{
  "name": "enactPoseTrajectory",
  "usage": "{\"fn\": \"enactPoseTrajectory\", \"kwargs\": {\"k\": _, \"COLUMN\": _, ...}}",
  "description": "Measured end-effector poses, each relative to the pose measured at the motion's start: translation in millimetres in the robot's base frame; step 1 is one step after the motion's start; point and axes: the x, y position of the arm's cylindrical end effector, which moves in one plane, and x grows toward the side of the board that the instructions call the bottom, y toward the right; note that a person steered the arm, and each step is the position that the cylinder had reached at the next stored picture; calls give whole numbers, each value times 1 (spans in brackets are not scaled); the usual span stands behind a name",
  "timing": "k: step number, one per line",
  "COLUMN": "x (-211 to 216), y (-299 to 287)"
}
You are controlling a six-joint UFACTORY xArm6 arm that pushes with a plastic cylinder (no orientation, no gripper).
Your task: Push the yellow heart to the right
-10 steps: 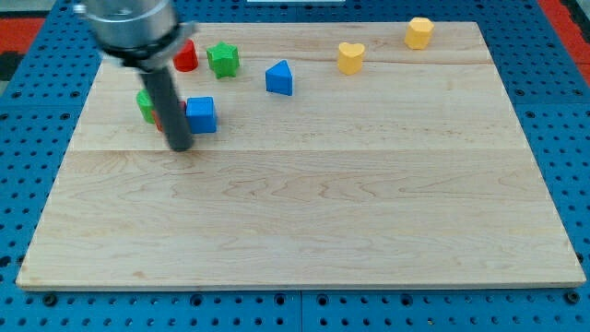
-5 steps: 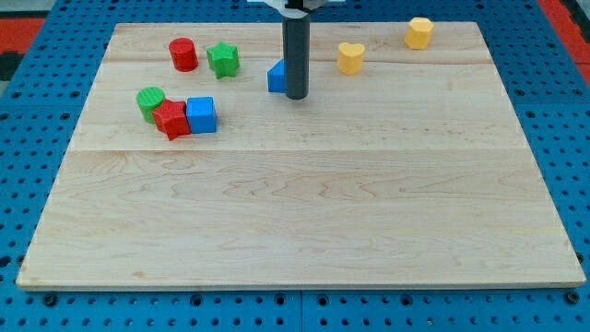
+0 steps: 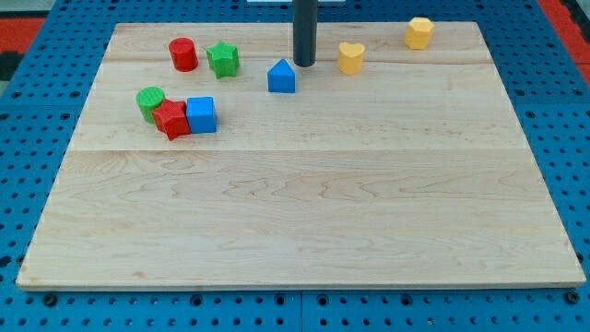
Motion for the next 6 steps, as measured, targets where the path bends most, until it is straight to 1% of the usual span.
{"fn": "enactPoseTrajectory", "kwargs": {"k": 1, "x": 0, "y": 51}}
{"fn": "enactPoseTrajectory", "kwargs": {"k": 3, "x": -1, "y": 89}}
{"fn": "enactPoseTrajectory", "kwargs": {"k": 4, "x": -12, "y": 77}}
{"fn": "enactPoseTrajectory", "kwargs": {"k": 5, "x": -56, "y": 97}}
{"fn": "enactPoseTrajectory", "kwargs": {"k": 6, "x": -65, "y": 126}}
